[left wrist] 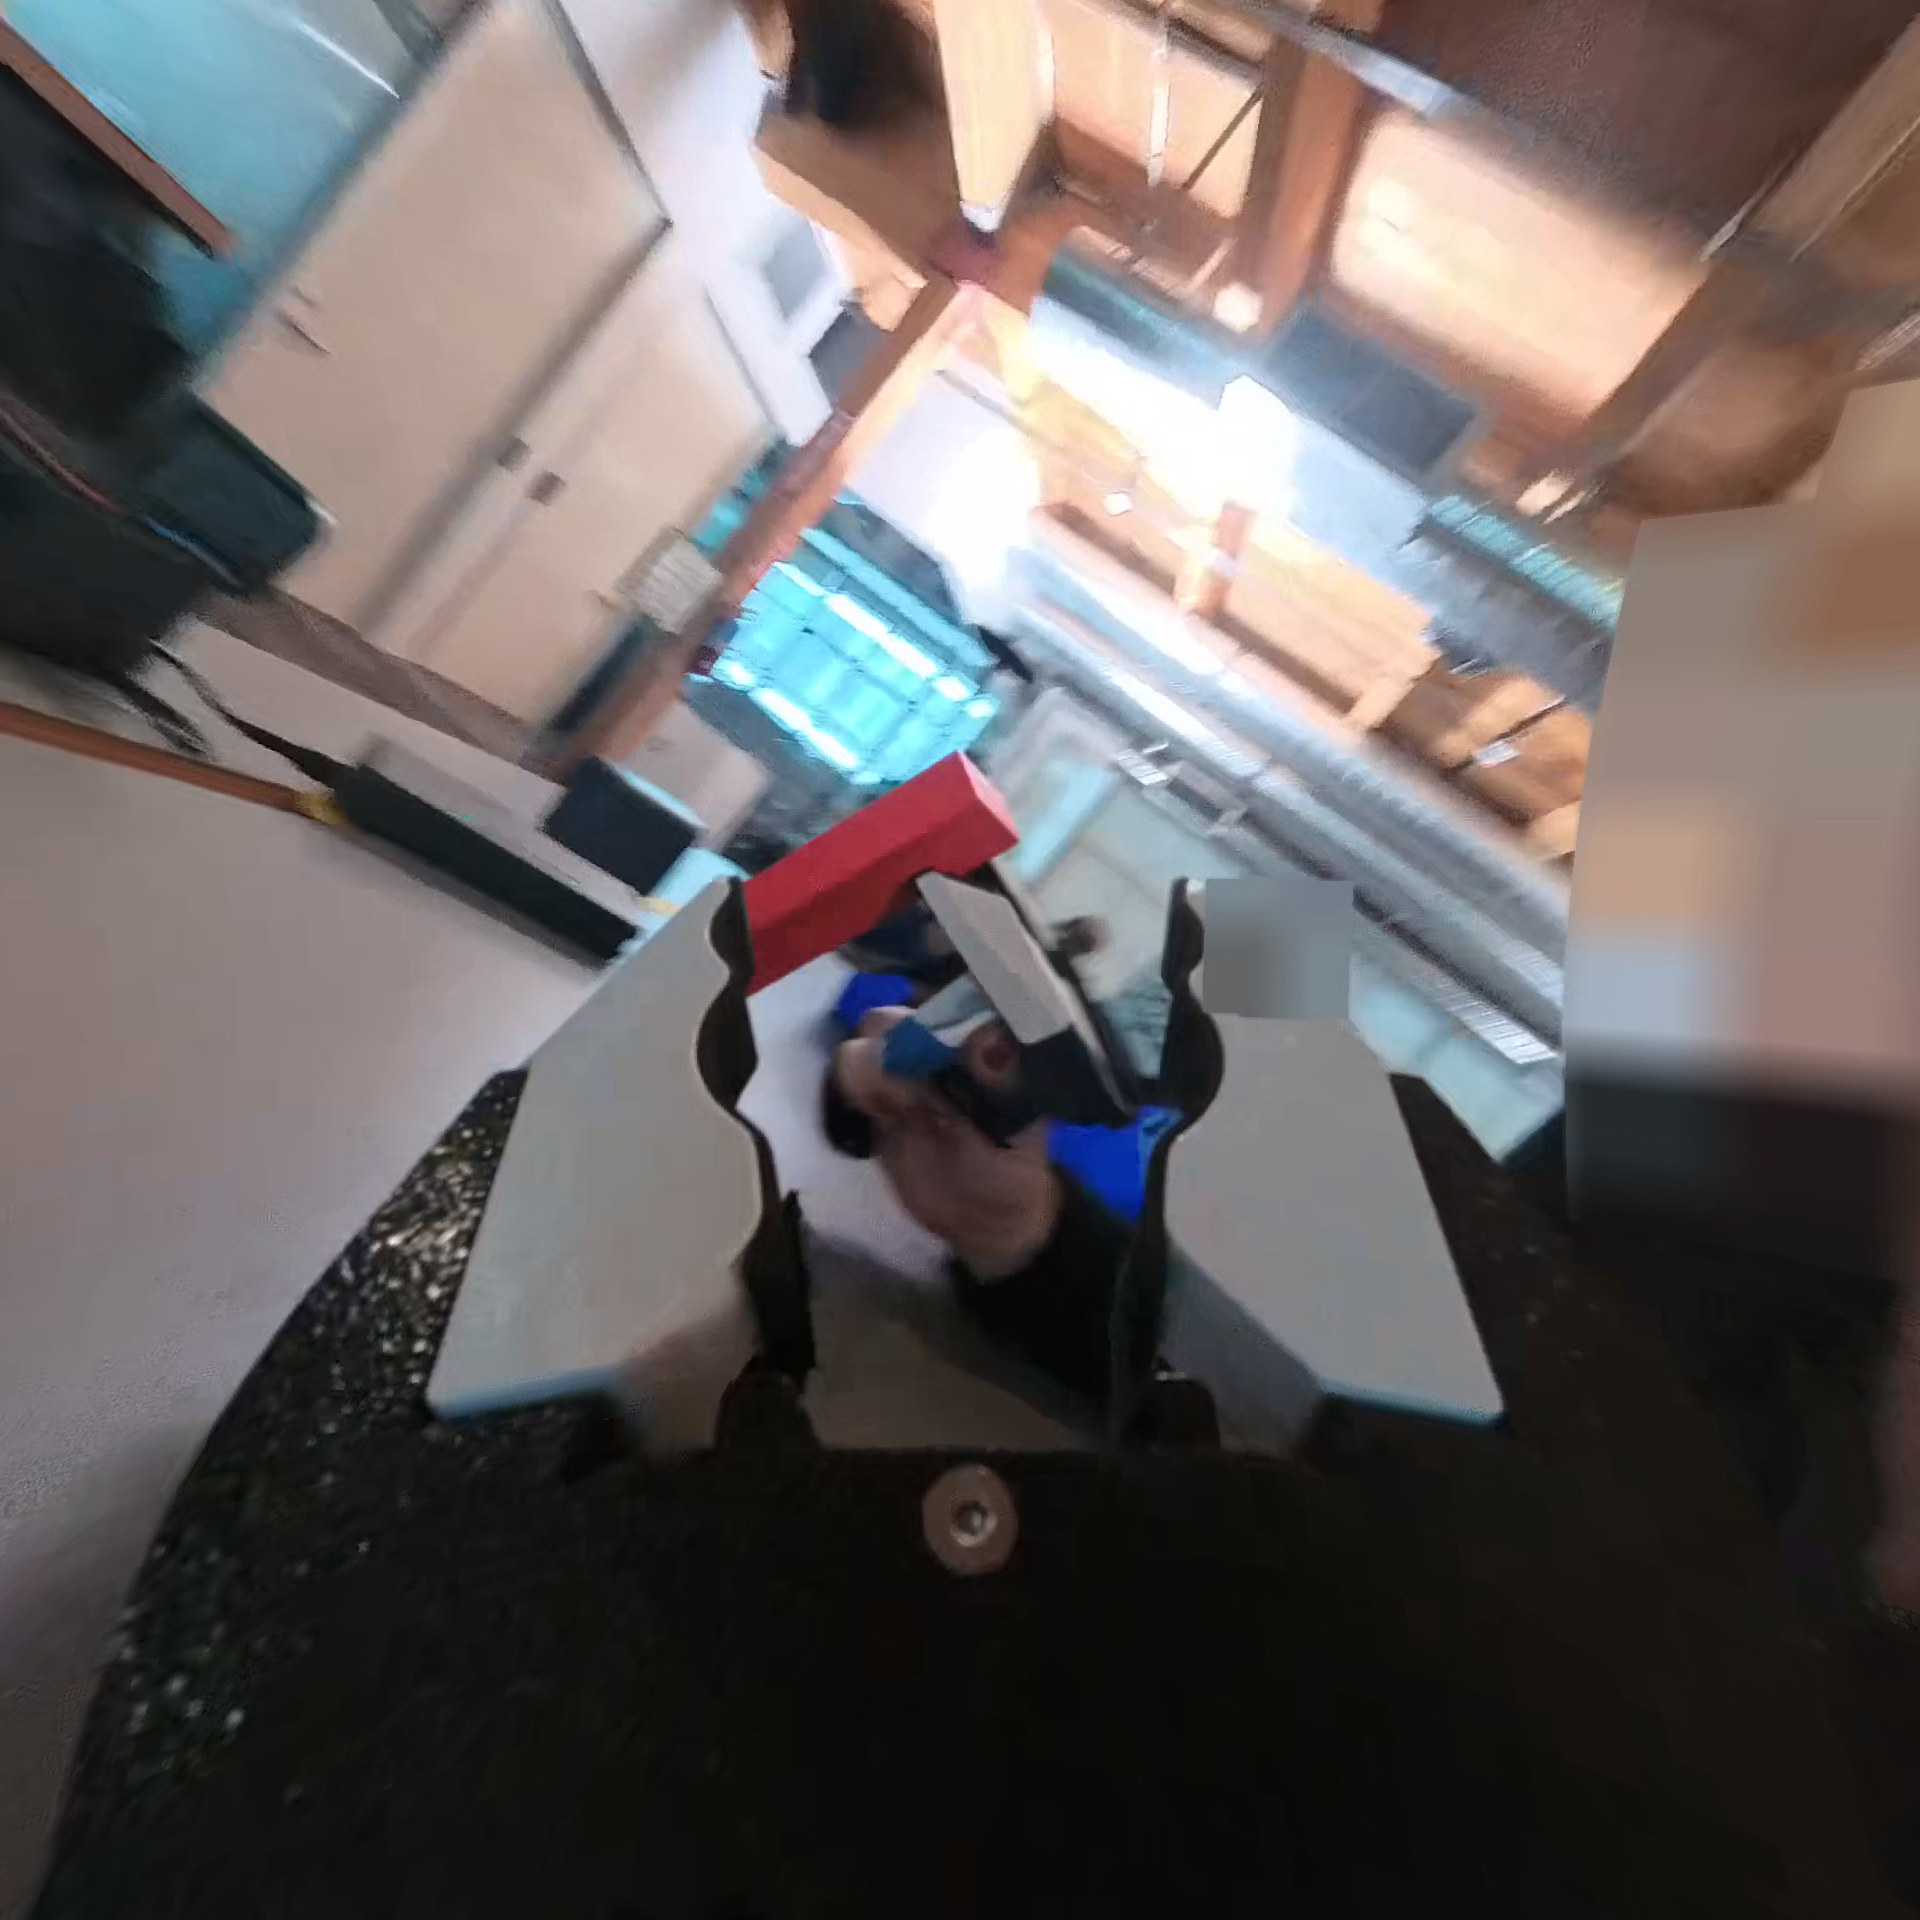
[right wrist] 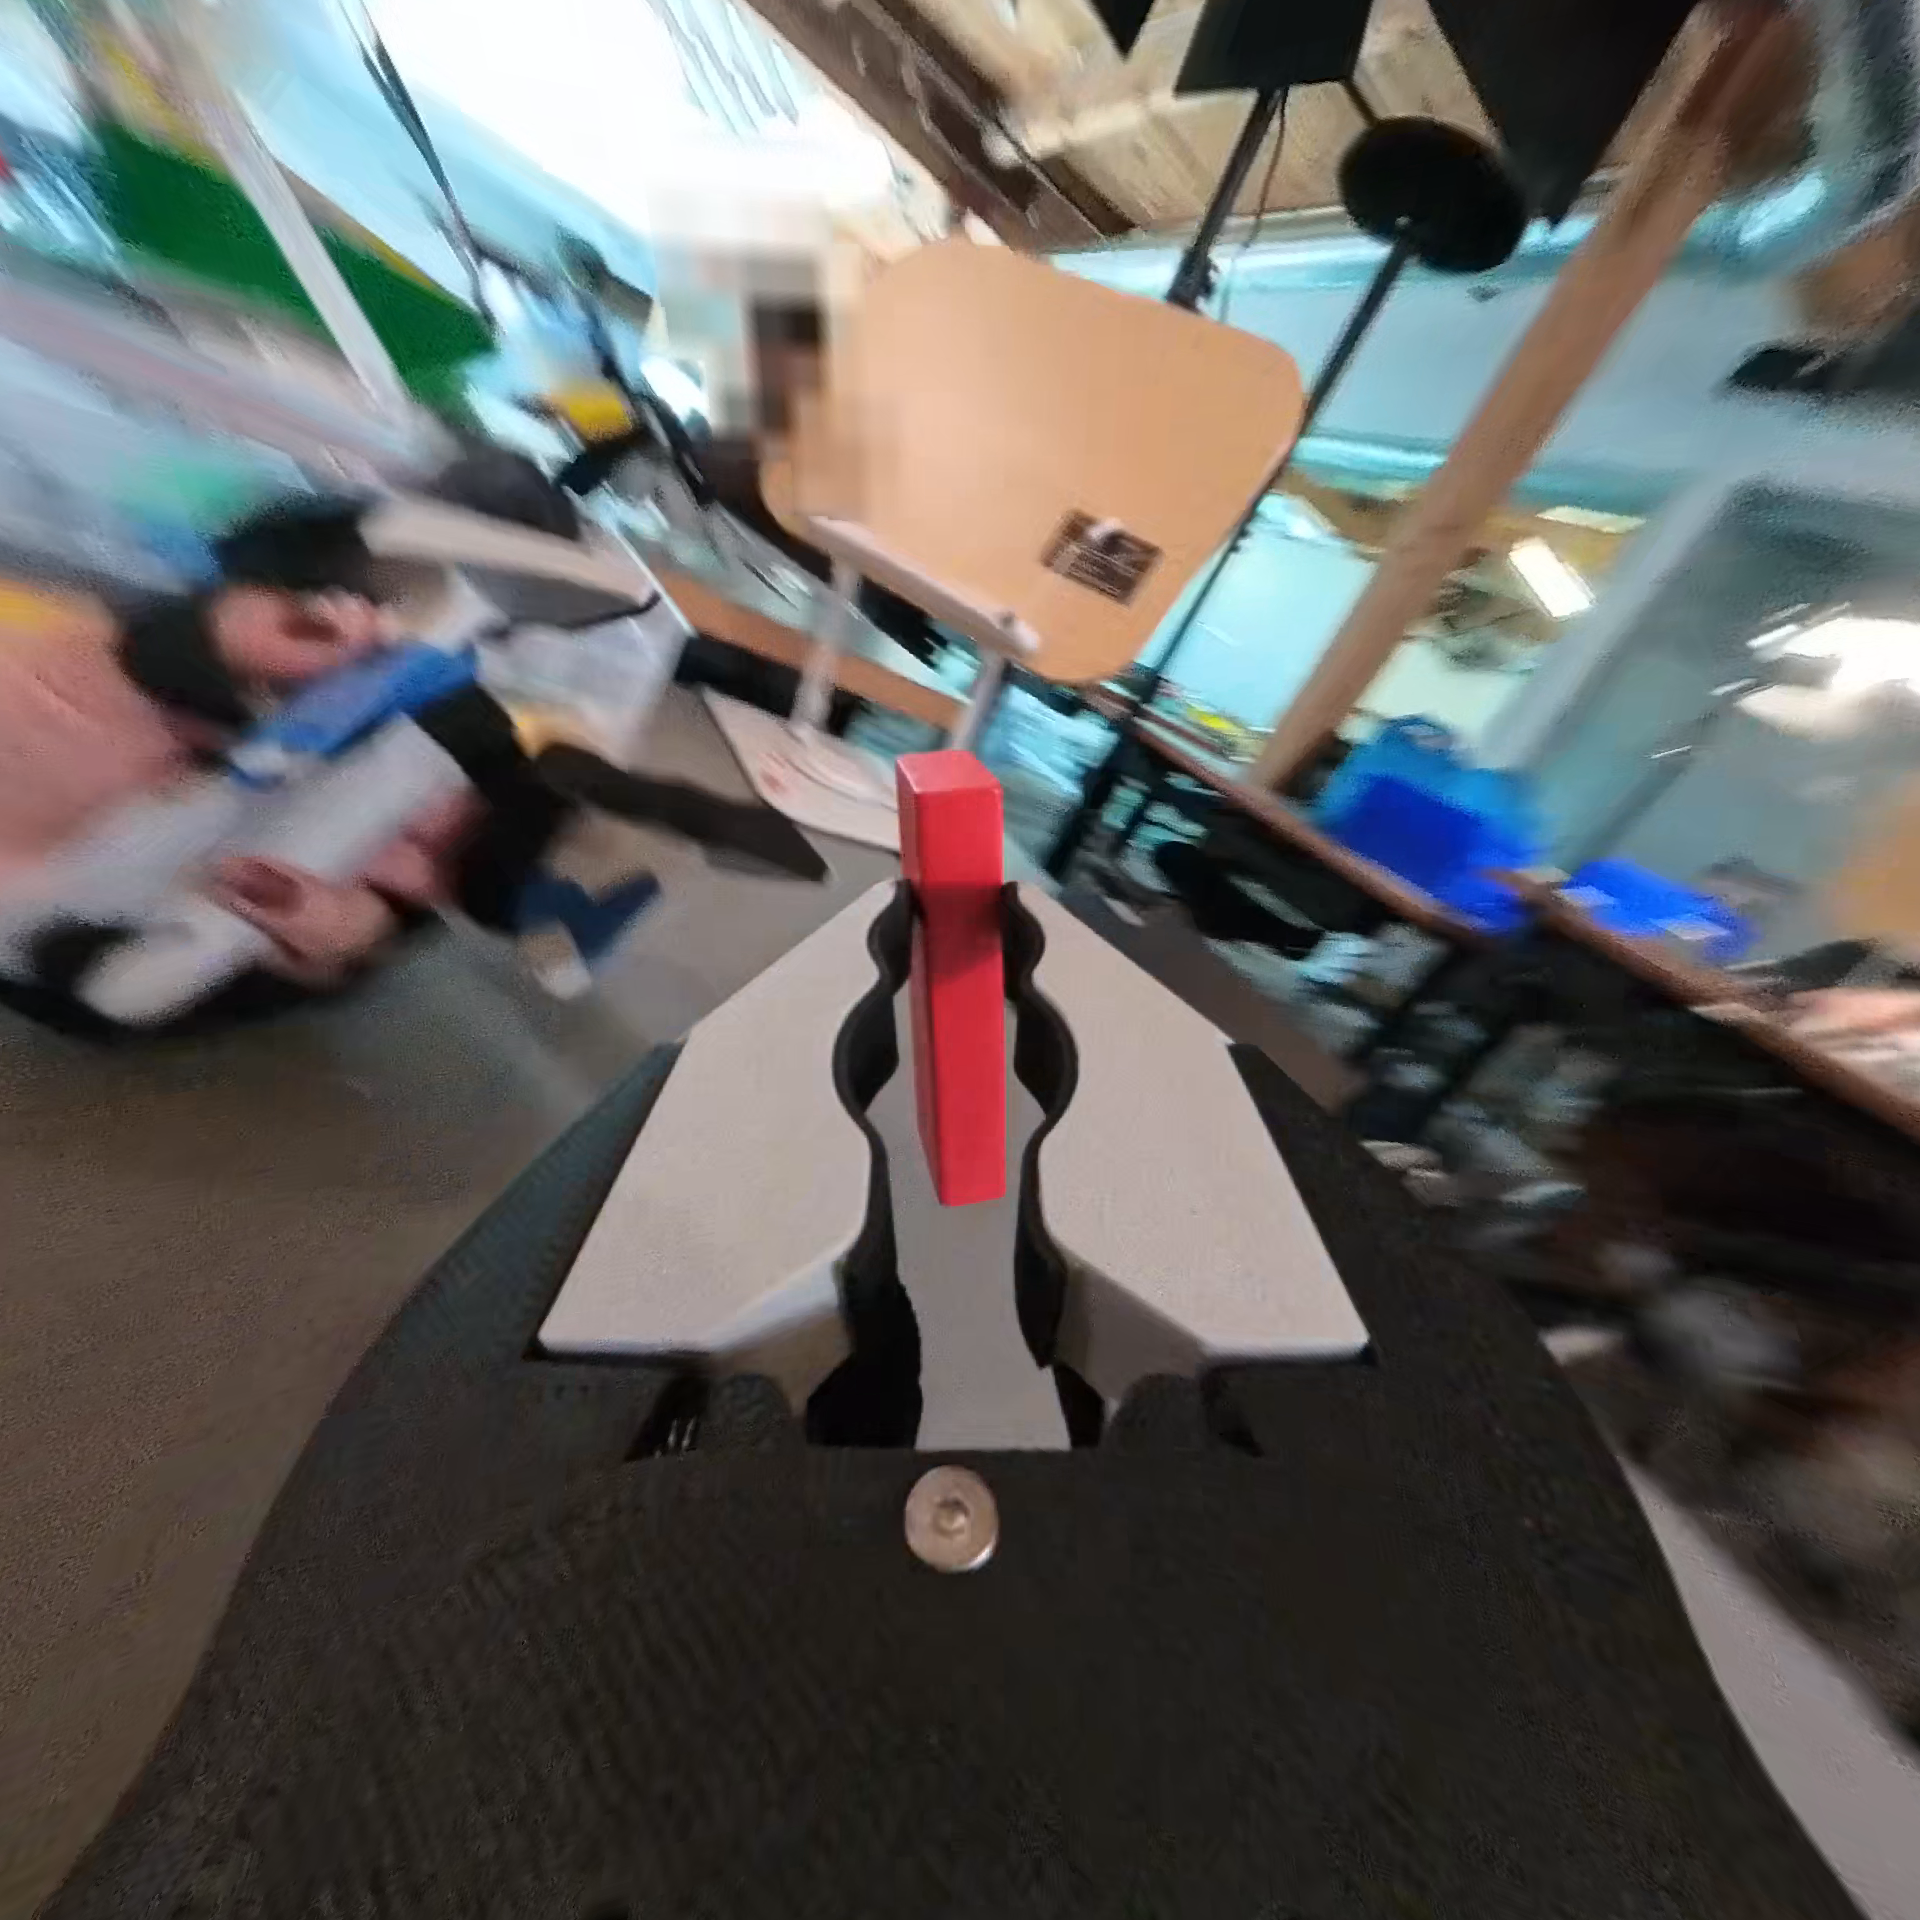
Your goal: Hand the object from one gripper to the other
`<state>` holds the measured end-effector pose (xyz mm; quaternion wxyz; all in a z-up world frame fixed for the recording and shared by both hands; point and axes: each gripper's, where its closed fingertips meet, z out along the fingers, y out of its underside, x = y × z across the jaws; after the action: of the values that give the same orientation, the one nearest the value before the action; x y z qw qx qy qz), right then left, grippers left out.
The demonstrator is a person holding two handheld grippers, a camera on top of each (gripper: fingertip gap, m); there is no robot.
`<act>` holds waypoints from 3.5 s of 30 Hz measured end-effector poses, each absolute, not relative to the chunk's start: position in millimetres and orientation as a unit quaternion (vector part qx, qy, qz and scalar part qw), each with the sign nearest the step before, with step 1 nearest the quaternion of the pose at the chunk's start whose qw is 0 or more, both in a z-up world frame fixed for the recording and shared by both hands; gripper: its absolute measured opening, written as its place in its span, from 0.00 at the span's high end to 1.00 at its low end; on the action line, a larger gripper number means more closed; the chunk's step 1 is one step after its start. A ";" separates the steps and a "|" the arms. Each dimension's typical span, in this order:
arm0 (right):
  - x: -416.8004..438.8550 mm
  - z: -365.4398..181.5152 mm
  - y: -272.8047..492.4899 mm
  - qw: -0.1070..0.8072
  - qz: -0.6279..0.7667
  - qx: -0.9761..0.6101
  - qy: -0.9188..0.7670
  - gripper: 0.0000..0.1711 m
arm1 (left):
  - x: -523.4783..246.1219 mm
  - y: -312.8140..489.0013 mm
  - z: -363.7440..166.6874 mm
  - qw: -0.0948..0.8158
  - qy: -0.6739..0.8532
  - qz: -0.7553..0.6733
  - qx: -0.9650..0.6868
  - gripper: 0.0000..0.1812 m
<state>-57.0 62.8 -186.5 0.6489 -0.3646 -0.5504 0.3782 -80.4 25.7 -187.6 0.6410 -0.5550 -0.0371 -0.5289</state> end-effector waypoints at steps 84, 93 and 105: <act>-49.7 -182.4 98.4 0.757 0.184 -0.416 -0.469 0.80 | -96.2 26.3 -190.1 0.769 0.088 -0.081 -0.628 0.56; -55.3 -191.0 91.7 0.723 0.282 -0.413 -0.477 0.81 | -108.5 -22.0 -112.5 0.806 0.113 0.018 -0.581 0.60; -70.6 -195.8 88.2 0.706 0.285 -0.419 -0.496 0.85 | -331.8 -176.8 -173.0 0.465 -0.135 0.139 -0.864 0.73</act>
<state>-70.6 88.2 -195.8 0.7056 -0.4188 -0.4956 0.2847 -331.8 -176.8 -173.0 0.4654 -0.8635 -0.1354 0.1394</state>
